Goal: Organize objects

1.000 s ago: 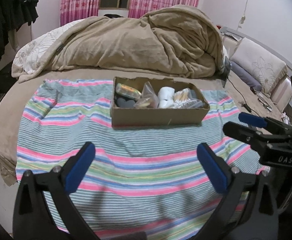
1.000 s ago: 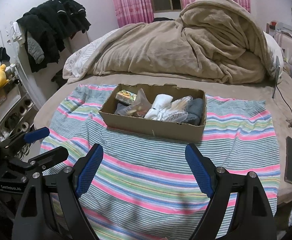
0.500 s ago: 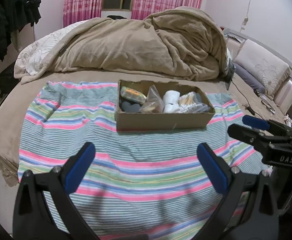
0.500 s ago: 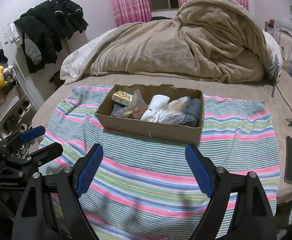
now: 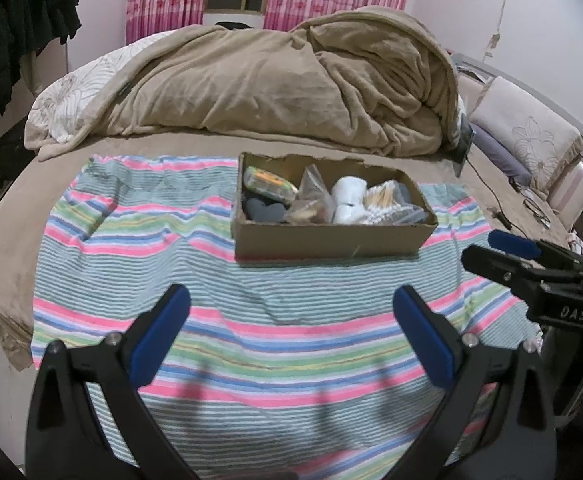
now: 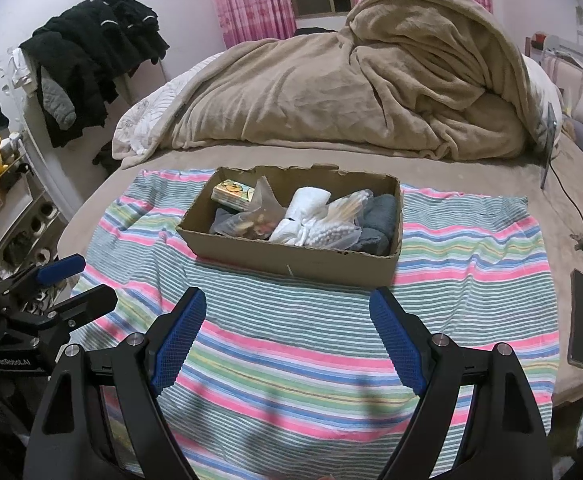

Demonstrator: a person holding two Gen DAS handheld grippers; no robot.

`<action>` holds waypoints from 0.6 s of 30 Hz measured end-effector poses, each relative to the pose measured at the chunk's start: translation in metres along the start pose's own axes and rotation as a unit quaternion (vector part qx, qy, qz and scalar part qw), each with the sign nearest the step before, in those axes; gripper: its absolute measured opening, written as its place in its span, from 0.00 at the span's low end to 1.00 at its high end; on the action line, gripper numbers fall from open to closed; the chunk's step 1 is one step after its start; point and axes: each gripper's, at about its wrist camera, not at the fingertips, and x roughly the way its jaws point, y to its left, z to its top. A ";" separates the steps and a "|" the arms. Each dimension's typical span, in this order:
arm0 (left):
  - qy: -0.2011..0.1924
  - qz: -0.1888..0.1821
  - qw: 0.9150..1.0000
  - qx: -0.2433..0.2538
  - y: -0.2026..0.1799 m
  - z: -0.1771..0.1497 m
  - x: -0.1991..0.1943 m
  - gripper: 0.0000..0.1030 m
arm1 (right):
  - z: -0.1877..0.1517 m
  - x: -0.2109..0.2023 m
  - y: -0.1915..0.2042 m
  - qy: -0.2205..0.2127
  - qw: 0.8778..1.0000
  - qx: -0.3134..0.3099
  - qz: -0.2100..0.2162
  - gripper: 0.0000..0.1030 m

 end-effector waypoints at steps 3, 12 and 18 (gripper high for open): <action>0.002 -0.001 1.000 0.002 0.000 0.001 0.002 0.99 | 0.001 0.002 -0.001 0.002 1.000 0.001 0.000 0.84; 0.003 0.002 1.000 0.003 0.003 0.003 0.007 0.99 | 0.004 0.008 -0.002 0.006 1.000 0.000 -0.001 0.84; 0.002 0.002 1.000 0.004 0.006 0.004 0.011 0.99 | 0.005 0.014 -0.001 0.011 1.000 0.000 -0.001 0.84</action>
